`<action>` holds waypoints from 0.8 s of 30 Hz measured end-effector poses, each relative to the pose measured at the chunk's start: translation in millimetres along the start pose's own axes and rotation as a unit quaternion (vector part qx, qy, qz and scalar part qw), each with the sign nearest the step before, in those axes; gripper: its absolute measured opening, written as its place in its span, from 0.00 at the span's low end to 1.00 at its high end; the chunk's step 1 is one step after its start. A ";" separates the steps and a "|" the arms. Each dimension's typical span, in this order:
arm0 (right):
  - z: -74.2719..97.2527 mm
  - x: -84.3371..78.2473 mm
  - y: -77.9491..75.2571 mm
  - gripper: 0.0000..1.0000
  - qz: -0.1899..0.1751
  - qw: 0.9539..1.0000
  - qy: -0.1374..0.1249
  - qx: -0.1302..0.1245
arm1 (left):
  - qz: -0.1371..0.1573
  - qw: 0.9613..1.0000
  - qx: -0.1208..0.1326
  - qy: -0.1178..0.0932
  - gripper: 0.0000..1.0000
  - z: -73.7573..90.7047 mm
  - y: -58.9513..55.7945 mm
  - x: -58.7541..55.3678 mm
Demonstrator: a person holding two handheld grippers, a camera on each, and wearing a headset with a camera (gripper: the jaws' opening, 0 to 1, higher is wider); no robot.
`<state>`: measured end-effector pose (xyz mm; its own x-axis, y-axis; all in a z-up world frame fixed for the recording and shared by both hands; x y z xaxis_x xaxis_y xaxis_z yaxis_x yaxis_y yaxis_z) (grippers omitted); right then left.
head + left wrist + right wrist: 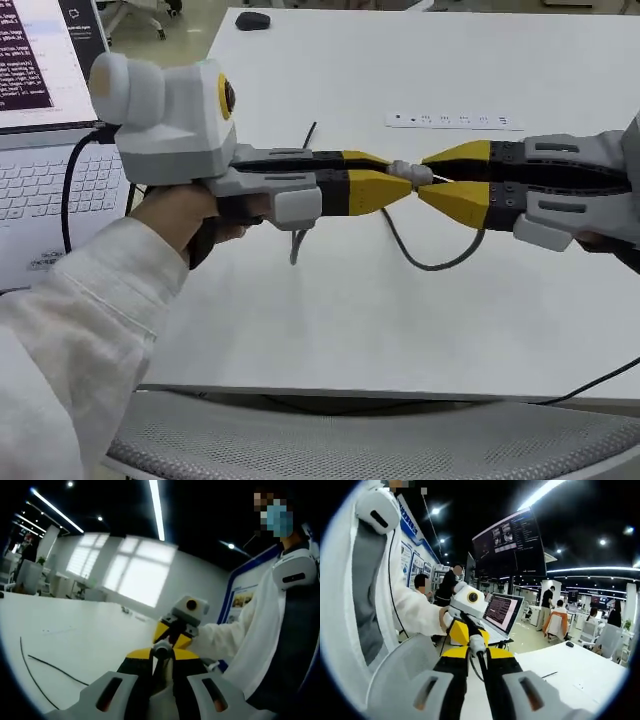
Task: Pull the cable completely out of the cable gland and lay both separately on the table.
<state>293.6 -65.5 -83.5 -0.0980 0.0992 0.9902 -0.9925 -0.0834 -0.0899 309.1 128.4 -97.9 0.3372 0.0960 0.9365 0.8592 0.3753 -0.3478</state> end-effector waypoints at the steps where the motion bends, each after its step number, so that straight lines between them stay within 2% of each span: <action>1: 0.0 -0.9 -1.0 0.14 -0.022 1.000 -0.018 0.011 | -0.005 1.000 0.000 -0.004 0.15 -0.4 -0.6 0.4; 2: 1.4 -2.4 -2.7 0.14 -0.053 0.998 -0.027 0.017 | -0.013 1.000 -0.001 -0.008 0.15 -0.9 -1.4 1.2; 3: 4.0 -3.7 -6.8 0.15 -0.084 0.995 -0.045 0.024 | -0.033 0.999 0.005 -0.012 0.15 -1.8 -1.6 2.4; 4: 5.9 -4.3 -9.4 0.16 -0.103 0.992 -0.059 0.031 | -0.039 0.999 0.004 -0.013 0.15 -2.1 -3.0 3.2; 5: 8.7 -5.2 -12.7 0.18 -0.135 0.987 -0.074 0.041 | -0.046 0.999 0.000 -0.017 0.15 -2.2 -5.2 5.3; 6: 11.7 -5.9 -16.0 0.19 -0.146 0.985 -0.086 0.043 | -0.053 0.998 0.001 -0.021 0.15 -2.1 -6.1 7.3; 7: 14.6 -6.1 -17.9 0.20 -0.177 0.976 -0.107 0.063 | -0.066 0.997 0.006 -0.032 0.15 -2.2 -6.4 11.3; 8: 17.2 -6.2 -18.6 0.20 -0.204 0.969 -0.115 0.077 | -0.071 0.997 0.006 -0.038 0.15 -2.1 -7.0 14.0; 9: 19.0 -6.4 -21.0 0.21 -0.225 0.963 -0.124 0.078 | -0.078 0.996 0.003 -0.040 0.15 -2.1 -7.9 16.3; 10: 21.8 -6.0 -23.7 0.25 -0.256 0.953 -0.137 0.087 | -0.091 0.995 0.004 -0.047 0.15 -3.4 -9.0 20.1; 12: 25.7 -1.5 -26.2 0.29 -0.281 0.940 -0.156 0.111 | -0.106 0.993 0.000 -0.048 0.15 -7.2 -12.5 25.0; 13: 26.4 0.2 -25.7 0.30 -0.294 0.935 -0.157 0.117 | -0.111 0.993 0.000 -0.047 0.15 -9.3 -13.7 26.4; 14: 27.7 3.7 -26.8 0.30 -0.295 0.933 -0.160 0.127 | -0.120 0.992 -0.002 -0.046 0.15 -12.7 -15.5 28.1; 17: 29.6 6.8 -29.0 0.29 -0.299 0.932 -0.152 0.138 | -0.128 0.991 -0.002 -0.044 0.15 -19.2 -17.7 29.3; 20: 34.1 5.5 -31.8 0.23 -0.310 0.927 -0.149 0.148 | -0.141 0.989 -0.002 -0.053 0.15 -25.1 -20.2 27.2; 22: 37.0 3.4 -32.7 0.17 -0.311 0.928 -0.143 0.150 | -0.150 0.987 0.000 -0.055 0.15 -27.9 -22.3 25.0; 24: 38.9 1.2 -32.5 0.14 -0.317 0.925 -0.138 0.155 | -0.164 0.985 0.002 -0.057 0.15 -31.1 -24.9 22.8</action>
Point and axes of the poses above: the centre of the closed fingertips' face, and the gripper's own axes: z roughly backward along the fingers, y roughly to its left, x roughly out of its top, the point moved 10 cm from there along z, roughly backward along the fingers, and after that the axes turned 15 degrees about x, right-handed, at the moved point
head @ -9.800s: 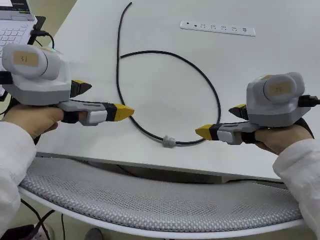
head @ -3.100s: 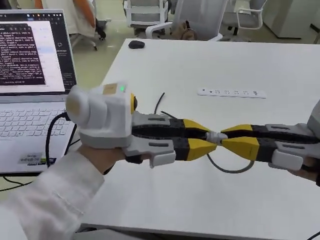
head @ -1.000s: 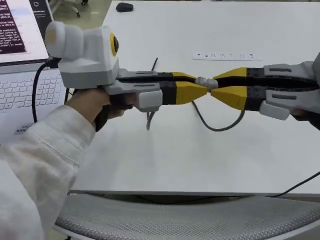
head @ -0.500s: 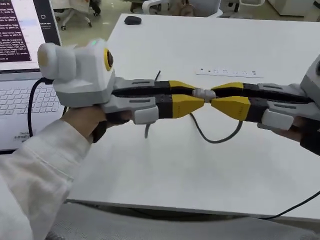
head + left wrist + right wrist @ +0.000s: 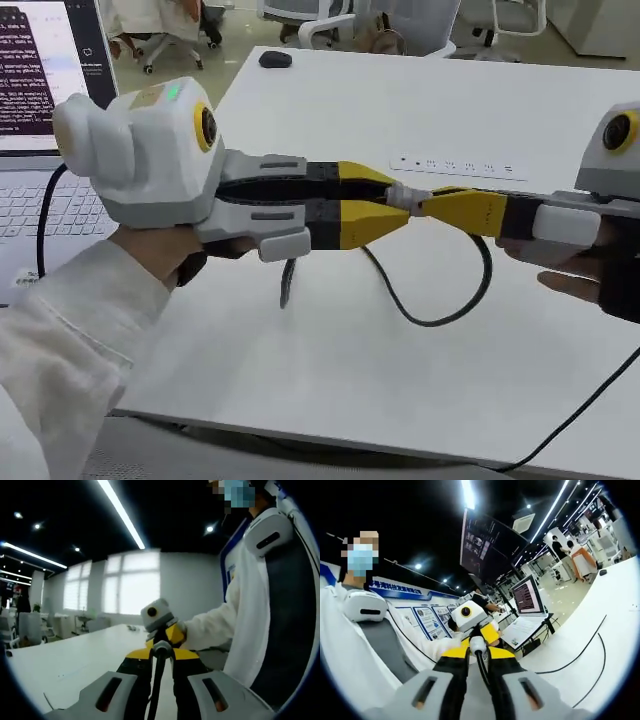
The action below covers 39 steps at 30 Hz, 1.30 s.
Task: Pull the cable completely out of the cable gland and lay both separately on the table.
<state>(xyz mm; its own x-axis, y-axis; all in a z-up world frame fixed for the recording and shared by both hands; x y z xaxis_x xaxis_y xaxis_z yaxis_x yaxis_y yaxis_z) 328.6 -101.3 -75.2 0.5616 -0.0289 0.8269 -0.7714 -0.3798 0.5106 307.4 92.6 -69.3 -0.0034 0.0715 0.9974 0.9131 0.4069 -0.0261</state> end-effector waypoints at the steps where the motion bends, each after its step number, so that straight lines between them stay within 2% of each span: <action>1: 1.0 -1.7 0.3 0.14 -0.011 1.000 0.005 0.000 | -0.009 1.000 -0.001 0.002 0.15 -1.0 -0.8 -0.8; 4: 2.2 -3.2 1.8 0.14 -0.016 1.000 0.008 -0.003 | -0.013 1.000 -0.001 0.004 0.16 -1.9 -0.8 -2.0; 6: 2.4 -3.3 5.5 0.13 0.006 1.000 0.023 -0.012 | -0.014 1.000 -0.001 0.007 0.15 -2.8 -2.5 -1.9; 8: 2.3 -6.0 7.4 0.12 0.049 0.996 0.064 -0.035 | 0.018 0.999 0.000 0.043 0.15 -3.0 -3.0 -5.0; 9: 1.3 -7.6 8.2 0.12 0.077 0.992 0.087 -0.045 | 0.046 0.997 0.000 0.056 0.15 -4.0 -2.6 -7.2; 10: 1.1 -8.5 8.9 0.11 0.090 0.990 0.100 -0.050 | 0.066 0.996 0.001 0.057 0.15 -4.9 -2.5 -8.1; 11: 1.2 -8.1 9.5 0.11 0.097 0.989 0.102 -0.053 | 0.073 0.996 0.003 0.057 0.15 -5.4 -1.9 -9.7; 12: 1.4 -7.9 10.8 0.10 0.092 0.990 0.096 -0.053 | 0.066 0.997 0.006 0.050 0.15 -6.3 -1.4 -10.3; 14: 3.5 -6.6 12.5 0.10 0.114 0.987 0.098 -0.059 | 0.102 0.994 0.013 0.047 0.15 -8.5 -2.2 -11.7; 15: 4.3 -6.3 12.9 0.10 0.122 0.985 0.101 -0.062 | 0.110 0.993 0.013 0.047 0.15 -9.5 -1.7 -12.4; 17: 6.3 -5.7 13.4 0.10 0.149 0.979 0.115 -0.073 | 0.111 0.992 0.015 0.049 0.15 -12.2 -0.6 -14.2; 18: 7.5 -5.3 13.6 0.10 0.165 0.976 0.121 -0.081 | 0.123 0.991 0.018 0.054 0.15 -13.5 0.3 -15.4; 21: 8.0 -5.4 16.0 0.10 0.191 0.968 0.134 -0.089 | 0.137 0.989 0.017 0.056 0.15 -15.8 1.2 -16.1; 22: 8.6 -5.1 16.3 0.10 0.200 0.965 0.141 -0.093 | 0.144 0.988 0.017 0.057 0.15 -16.5 1.4 -16.1; 23: 8.7 -5.9 16.6 0.10 0.212 0.960 0.153 -0.098 | 0.162 0.985 0.017 0.058 0.15 -17.4 1.6 -16.0; 24: 8.8 -6.6 16.1 0.05 0.223 0.954 0.169 -0.109 | 0.173 0.983 0.013 0.057 0.15 -17.6 2.0 -16.0; 25: 7.8 -8.7 13.5 0.01 0.273 0.934 0.203 -0.112 | 0.185 0.981 0.019 0.062 0.15 -22.3 5.6 -17.7; 26: 8.9 -8.3 14.6 0.01 0.250 0.943 0.192 -0.107 | 0.176 0.983 0.015 0.057 0.15 -26.4 5.6 -18.8; 27: 9.9 -4.9 13.9 0.01 0.232 0.954 0.166 -0.089 | 0.157 0.987 0.007 0.039 0.15 -24.3 3.6 -17.0; 28: 12.7 -2.9 13.4 0.02 0.217 0.959 0.157 -0.095 | 0.146 0.989 0.007 0.026 0.15 -21.3 1.0 -14.9; 29: 13.8 -1.4 11.2 0.02 0.246 0.949 0.169 -0.105 | 0.155 0.987 0.016 0.034 0.15 -19.6 -0.9 -14.2; 30: 15.0 -0.6 10.7 0.02 0.263 0.942 0.177 -0.106 | 0.156 0.987 0.017 0.037 0.15 -19.1 -0.7 -13.9; 31: 16.1 -0.1 9.5 0.02 0.270 0.939 0.184 -0.107 | 0.156 0.987 0.021 0.037 0.15 -19.6 1.2 -14.6; 33: 17.6 -0.2 8.1 0.02 0.261 0.943 0.177 -0.103 | 0.148 0.988 0.024 0.032 0.15 -19.6 1.7 -14.6; 35: 19.5 0.8 7.0 0.03 0.241 0.953 0.159 -0.089 | 0.115 0.993 0.026 0.019 0.15 -19.2 0.2 -11.5; 36: 19.6 1.3 9.3 0.06 0.218 0.964 0.137 -0.070 | 0.111 0.993 0.022 0.018 0.15 -18.6 -1.1 -10.6; 37: 21.4 5.0 9.7 0.10 0.206 0.970 0.112 -0.064 | 0.096 0.995 0.024 0.009 0.15 -17.7 -1.0 -8.6; 38: 21.9 6.6 11.4 0.14 0.208 0.972 0.098 -0.056 | 0.086 0.996 0.024 0.003 0.15 -16.9 -1.0 -7.2; 39: 22.5 8.5 12.3 0.20 0.200 0.975 0.084 -0.046 | 0.081 0.996 0.022 -0.004 0.15 -14.8 -1.3 -4.9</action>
Point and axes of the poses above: the centre of the closed fingertips' face, and the gripper's own axes: z roughly backward along the fingers, y roughly to its left, x roughly out of its top, the point moved 10 cm from there along z, roughly backward along the fingers, and after that the axes turned 15 degrees about x, right-handed, at the moved point
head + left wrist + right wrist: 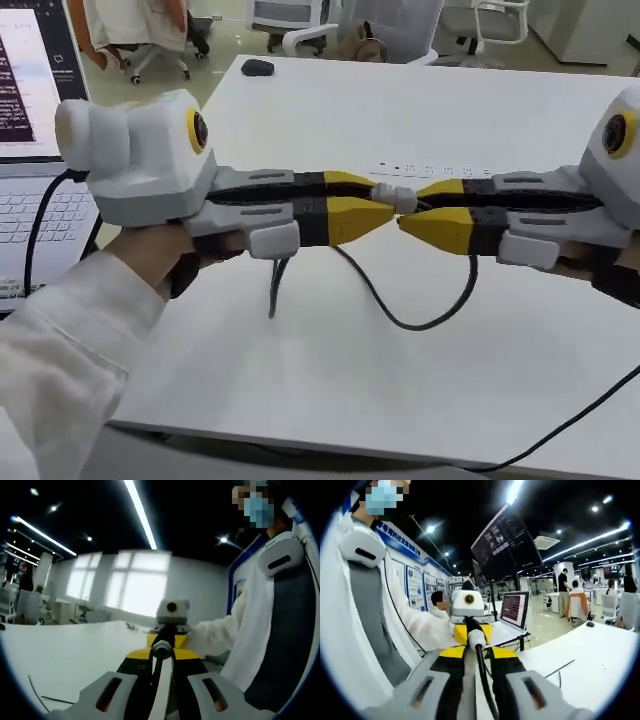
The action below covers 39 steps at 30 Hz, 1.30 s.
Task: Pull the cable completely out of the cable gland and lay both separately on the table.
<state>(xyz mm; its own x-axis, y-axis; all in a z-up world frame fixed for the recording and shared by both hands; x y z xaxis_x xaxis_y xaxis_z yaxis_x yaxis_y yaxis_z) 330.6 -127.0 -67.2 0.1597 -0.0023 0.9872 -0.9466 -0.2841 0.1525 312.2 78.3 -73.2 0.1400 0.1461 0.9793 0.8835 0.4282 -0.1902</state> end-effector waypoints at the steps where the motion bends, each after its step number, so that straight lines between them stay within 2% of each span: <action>1: 0.0 1.6 3.1 0.26 -0.047 0.998 -0.023 0.016 | -0.018 1.000 -0.001 -0.011 0.15 0.5 0.2 2.6; 2: 0.8 1.8 2.3 0.28 -0.078 0.996 -0.033 0.020 | -0.042 0.999 0.000 -0.021 0.15 1.2 0.5 5.8; 3: 0.3 2.0 2.9 0.30 -0.107 0.993 -0.045 0.030 | -0.049 0.999 -0.001 -0.022 0.15 1.3 0.2 6.7; 4: 0.0 1.2 2.8 0.31 -0.140 0.987 -0.058 0.043 | -0.076 0.997 -0.008 -0.027 0.15 0.9 -1.1 9.6; 5: -2.2 0.8 3.5 0.31 -0.150 0.985 -0.068 0.049 | -0.093 0.995 -0.012 -0.027 0.15 0.5 -2.2 11.1; 7: -4.3 2.2 3.7 0.28 -0.185 0.975 -0.103 0.067 | -0.137 0.990 -0.023 -0.021 0.15 -1.3 -5.1 13.6; 9: -5.6 2.6 4.1 0.24 -0.204 0.970 -0.107 0.078 | -0.151 0.988 -0.029 -0.017 0.15 -2.8 -6.8 13.3; 12: -6.0 -1.2 1.5 0.15 -0.203 0.973 -0.087 0.067 | -0.160 0.986 -0.034 -0.020 0.15 -3.7 -7.5 12.3; 13: -6.7 -1.9 0.9 0.14 -0.211 0.971 -0.090 0.074 | -0.164 0.986 -0.034 -0.020 0.15 -4.3 -8.0 11.4; 14: -5.7 -2.7 1.5 0.13 -0.236 0.964 -0.093 0.076 | -0.169 0.985 -0.034 -0.021 0.15 -4.5 -8.1 10.9; 15: -5.6 -3.9 1.4 0.13 -0.247 0.962 -0.088 0.078 | -0.170 0.985 -0.033 -0.020 0.15 -4.8 -8.0 10.5; 16: -5.5 -4.2 0.8 0.13 -0.242 0.964 -0.083 0.078 | -0.171 0.985 -0.033 -0.016 0.15 -4.8 -8.1 9.2; 17: -5.8 -4.4 1.4 0.13 -0.222 0.970 -0.071 0.072 | -0.170 0.985 -0.030 -0.013 0.15 -5.0 -7.5 8.2; 18: -5.6 -4.7 0.9 0.12 -0.204 0.975 -0.059 0.065 | -0.146 0.989 -0.022 -0.001 0.15 -4.7 -5.8 5.4; 19: -7.0 -4.5 1.4 0.12 -0.205 0.975 -0.058 0.060 | -0.123 0.992 -0.015 0.005 0.15 -4.8 -3.8 4.4; 20: -7.7 -4.2 2.0 0.11 -0.206 0.975 -0.060 0.059 | -0.087 0.996 -0.013 0.008 0.15 -4.4 -1.5 3.5; 21: -8.5 -3.8 2.4 0.11 -0.200 0.976 -0.060 0.059 | -0.064 0.998 -0.015 0.003 0.15 -4.3 -0.6 3.3; 22: -8.8 -2.2 2.3 0.11 -0.182 0.980 -0.063 0.052 | -0.050 0.999 -0.008 -0.006 0.15 -4.1 1.6 3.1; 23: -9.1 -1.7 2.1 0.10 -0.174 0.982 -0.058 0.048 | -0.035 0.999 -0.007 -0.004 0.15 -4.2 2.4 2.5; 24: -8.8 -1.5 2.0 0.09 -0.148 0.987 -0.047 0.040 | -0.008 1.000 -0.009 0.005 0.15 -3.6 2.8 1.4; 25: -9.3 -1.2 3.4 0.09 -0.142 0.988 -0.036 0.039 | 0.005 1.000 -0.009 0.012 0.15 -3.6 4.2 -0.4; 26: -9.3 -0.6 3.3 0.09 -0.138 0.989 -0.035 0.033 | 0.004 1.000 -0.004 0.007 0.15 -4.0 6.1 -1.7; 28: -9.5 -0.2 4.5 0.09 -0.127 0.991 -0.036 0.032 | 0.032 0.999 -0.006 0.010 0.14 -3.8 5.6 -2.2; 32: -10.3 2.0 3.0 0.09 -0.058 0.998 -0.004 0.010 | 0.085 0.996 -0.005 0.030 0.15 -4.5 8.9 -6.4; 37: -10.6 0.4 3.7 0.09 0.005 1.000 0.018 0.002 | 0.104 0.994 -0.009 0.038 0.15 -5.5 10.0 -10.1; 38: -10.6 -0.8 4.5 0.09 0.007 1.000 0.025 0.003 | 0.106 0.993 -0.011 0.044 0.15 -5.8 9.2 -11.4; 39: -10.2 -2.3 3.9 0.09 0.028 0.999 0.039 0.002 | 0.104 0.993 -0.011 0.050 0.15 -6.4 8.8 -13.0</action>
Point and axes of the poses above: the centre of the closed fingertips' face, and the gripper's own axes: z roughly backward along the fingers, y roughly to its left, x roughly out of its top, the point moved 10 cm from there along z, roughly backward along the fingers, and after that the axes turned 15 degrees about x, right-handed, at the moved point
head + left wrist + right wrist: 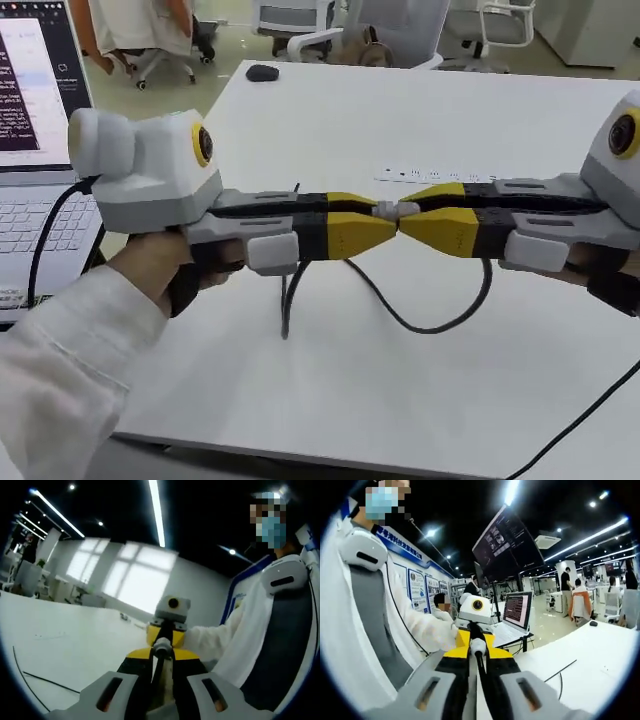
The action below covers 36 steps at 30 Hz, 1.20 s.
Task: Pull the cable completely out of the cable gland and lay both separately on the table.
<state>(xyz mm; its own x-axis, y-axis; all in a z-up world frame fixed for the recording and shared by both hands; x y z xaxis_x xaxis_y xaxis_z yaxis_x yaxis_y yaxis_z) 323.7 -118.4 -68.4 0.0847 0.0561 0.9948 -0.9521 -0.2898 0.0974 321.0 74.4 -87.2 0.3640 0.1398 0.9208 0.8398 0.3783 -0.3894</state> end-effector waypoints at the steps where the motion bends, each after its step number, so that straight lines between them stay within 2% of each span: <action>1: -0.3 -0.7 0.8 0.10 0.007 1.000 0.004 0.003 | 0.000 1.000 -0.001 0.004 0.15 0.2 -0.4 -1.1; 3: -0.8 -2.1 1.0 0.10 0.004 1.000 0.007 0.002 | -0.002 1.000 -0.002 0.008 0.15 0.5 -1.1 -2.9; 5: -1.5 -3.4 1.6 0.10 0.017 1.000 0.014 0.004 | -0.006 1.000 -0.003 0.009 0.15 0.9 -1.6 -4.0; 7: -1.0 -3.4 0.0 0.11 0.046 0.999 0.022 -0.008 | -0.027 1.000 0.005 -0.007 0.15 1.7 -1.7 -4.0; 9: -0.6 -3.2 -0.3 0.12 0.057 0.998 0.025 -0.003 | -0.049 0.999 0.006 -0.018 0.15 2.7 -2.3 -3.2; 10: 0.4 -3.3 -1.4 0.12 0.064 0.997 0.033 -0.006 | -0.050 0.998 0.011 -0.021 0.15 3.1 -2.2 -3.1; 14: 8.1 -5.7 -5.2 0.15 0.055 0.996 0.065 -0.020 | -0.050 0.998 0.011 -0.018 0.15 6.8 -0.5 -1.4; 15: 11.9 -4.1 -5.1 0.12 0.055 0.996 0.070 -0.022 | -0.052 0.998 0.011 -0.019 0.15 7.9 -1.1 -0.7; 18: 19.9 1.5 -2.9 0.18 0.035 0.997 0.069 -0.026 | -0.058 0.998 0.011 -0.025 0.15 8.9 -2.7 1.9; 21: 27.6 7.8 -1.8 0.19 0.048 0.994 0.092 -0.030 | -0.063 0.998 0.009 -0.030 0.15 6.0 -3.4 5.7; 28: 42.4 22.6 2.0 0.20 0.047 0.990 0.130 -0.029 | -0.069 0.997 -0.001 -0.036 0.16 -3.9 -5.4 14.5; 33: 36.5 17.1 5.6 0.16 0.051 0.989 0.134 -0.026 | -0.072 0.997 -0.005 -0.038 0.16 -8.0 -5.2 17.0; 36: 27.4 13.9 4.4 0.10 0.074 0.989 0.128 -0.026 | -0.073 0.997 -0.006 -0.037 0.16 -9.1 -5.8 17.5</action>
<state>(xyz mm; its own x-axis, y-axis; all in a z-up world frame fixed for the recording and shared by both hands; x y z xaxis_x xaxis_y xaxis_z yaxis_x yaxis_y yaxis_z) 328.7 -145.1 -53.4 -0.1271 0.2586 0.9576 -0.9627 -0.2645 -0.0564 326.2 66.4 -69.0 0.2079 0.1510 0.9664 0.8868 0.3879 -0.2513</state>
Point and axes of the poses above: the centre of the closed fingertips' face, and the gripper's own axes: z roughly backward along the fingers, y roughly to its left, x roughly out of its top, the point moved 10 cm from there along z, roughly backward along the fingers, and after that the axes turned 15 degrees about x, right-handed, at the moved point
